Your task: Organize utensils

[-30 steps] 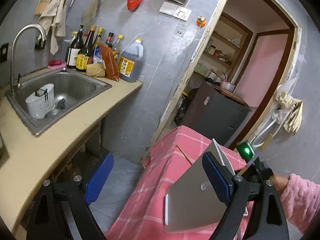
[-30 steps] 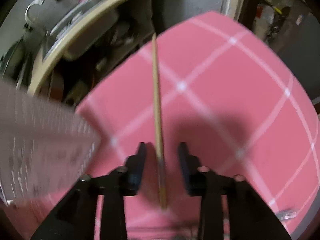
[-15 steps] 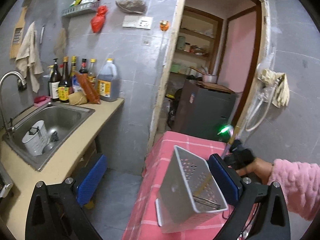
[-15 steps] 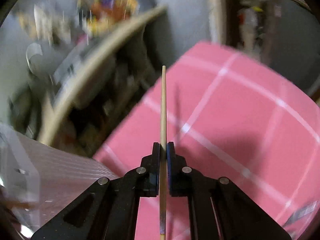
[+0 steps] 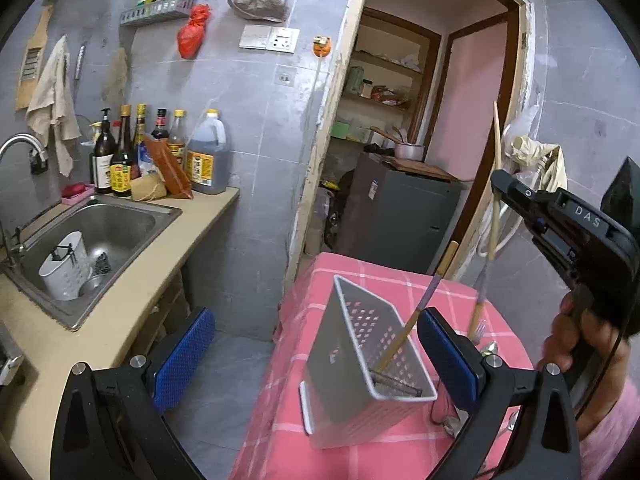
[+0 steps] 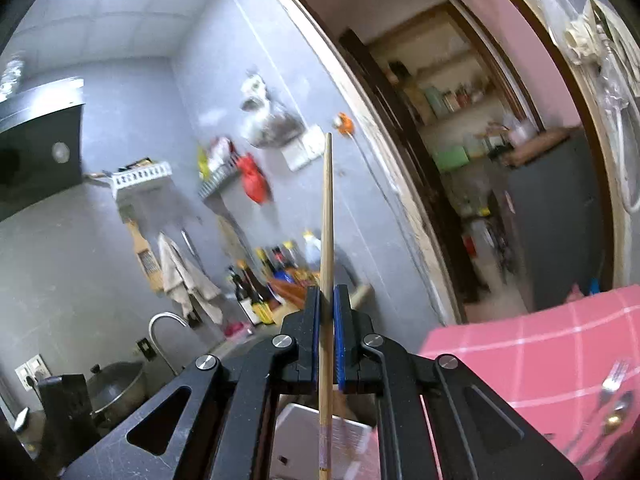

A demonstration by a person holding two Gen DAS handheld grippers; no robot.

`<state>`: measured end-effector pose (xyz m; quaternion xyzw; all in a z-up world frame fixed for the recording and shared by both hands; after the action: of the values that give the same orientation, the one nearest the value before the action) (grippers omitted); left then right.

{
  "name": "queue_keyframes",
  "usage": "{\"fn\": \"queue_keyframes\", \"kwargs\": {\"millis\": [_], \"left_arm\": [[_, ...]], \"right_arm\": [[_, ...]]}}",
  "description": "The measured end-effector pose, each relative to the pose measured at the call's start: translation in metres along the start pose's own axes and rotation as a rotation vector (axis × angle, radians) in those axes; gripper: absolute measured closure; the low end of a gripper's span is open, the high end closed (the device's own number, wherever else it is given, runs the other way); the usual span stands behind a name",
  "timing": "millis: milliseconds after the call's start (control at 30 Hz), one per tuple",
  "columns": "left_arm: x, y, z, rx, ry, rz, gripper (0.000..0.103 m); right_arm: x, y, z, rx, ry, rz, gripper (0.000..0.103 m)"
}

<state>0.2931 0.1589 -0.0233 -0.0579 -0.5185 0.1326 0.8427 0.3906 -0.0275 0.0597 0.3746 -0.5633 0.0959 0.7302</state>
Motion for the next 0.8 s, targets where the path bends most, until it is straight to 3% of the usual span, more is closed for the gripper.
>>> {"fn": "queue_keyframes", "kwargs": {"millis": [167, 267, 400, 600, 800], "left_arm": [[-0.009, 0.019, 0.014, 0.051, 0.015, 0.001, 0.001], [-0.014, 0.027, 0.020, 0.075, 0.022, -0.002, 0.001], [-0.015, 0.027, 0.024, 0.067, 0.020, 0.005, 0.001], [-0.012, 0.015, 0.027, 0.028, 0.012, 0.010, 0.001], [-0.012, 0.004, 0.032, -0.002, 0.007, 0.003, 0.001]], "right_arm": [[-0.055, 0.018, -0.020, -0.054, 0.004, 0.114, 0.097], [-0.074, 0.028, -0.013, -0.073, 0.024, 0.215, 0.097], [-0.080, 0.031, -0.002, -0.082, 0.065, 0.262, 0.097], [-0.088, 0.026, 0.010, -0.067, 0.138, 0.236, 0.096], [-0.080, 0.014, 0.042, -0.125, 0.124, 0.182, 0.082]]}}
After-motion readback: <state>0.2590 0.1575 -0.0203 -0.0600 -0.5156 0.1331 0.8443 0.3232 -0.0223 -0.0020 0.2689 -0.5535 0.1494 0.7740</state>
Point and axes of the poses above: each gripper's, at about its wrist camera, not at the fingertips, and z roughly against the way its jaws point, y to its left, x to its top, the point moved 10 cm from there along -z, roughly the way its jaws point, and after that the axes turned 2 degrees about -x, right-handed, at the moved point
